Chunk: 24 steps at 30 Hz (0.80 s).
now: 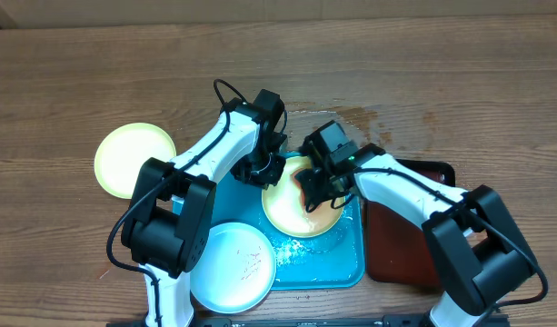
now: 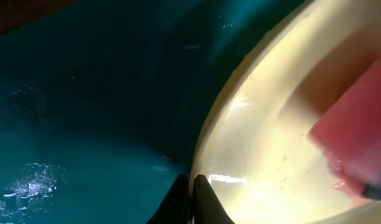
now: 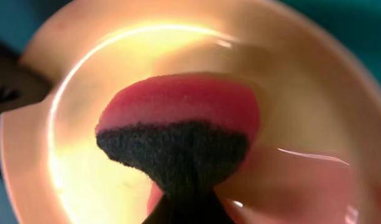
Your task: Clean dirty plates on tray and stack at the side
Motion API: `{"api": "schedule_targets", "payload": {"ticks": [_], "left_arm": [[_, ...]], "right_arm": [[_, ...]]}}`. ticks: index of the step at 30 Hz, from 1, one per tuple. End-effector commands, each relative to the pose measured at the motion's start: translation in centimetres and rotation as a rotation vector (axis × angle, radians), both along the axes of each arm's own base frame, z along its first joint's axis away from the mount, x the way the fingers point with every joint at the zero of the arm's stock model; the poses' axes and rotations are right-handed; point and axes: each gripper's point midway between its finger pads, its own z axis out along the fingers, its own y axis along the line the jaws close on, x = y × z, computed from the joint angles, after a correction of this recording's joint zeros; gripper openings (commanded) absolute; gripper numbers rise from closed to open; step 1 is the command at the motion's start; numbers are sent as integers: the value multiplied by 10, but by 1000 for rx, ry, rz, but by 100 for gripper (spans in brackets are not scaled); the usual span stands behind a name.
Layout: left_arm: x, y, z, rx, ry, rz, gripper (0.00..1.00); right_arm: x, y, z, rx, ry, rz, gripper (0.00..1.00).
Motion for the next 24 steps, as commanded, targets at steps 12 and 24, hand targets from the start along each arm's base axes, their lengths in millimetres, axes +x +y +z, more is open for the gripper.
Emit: {"api": "schedule_targets", "payload": {"ticks": [12,24], "left_arm": [[-6,-2,-3,-5,26,12,4],[-4,-2,-3,-7,21,18,4]], "right_arm": [[20,-91,-20,-302,41,-565,4],[-51,-83,-19,-287,344,-320,4]]}}
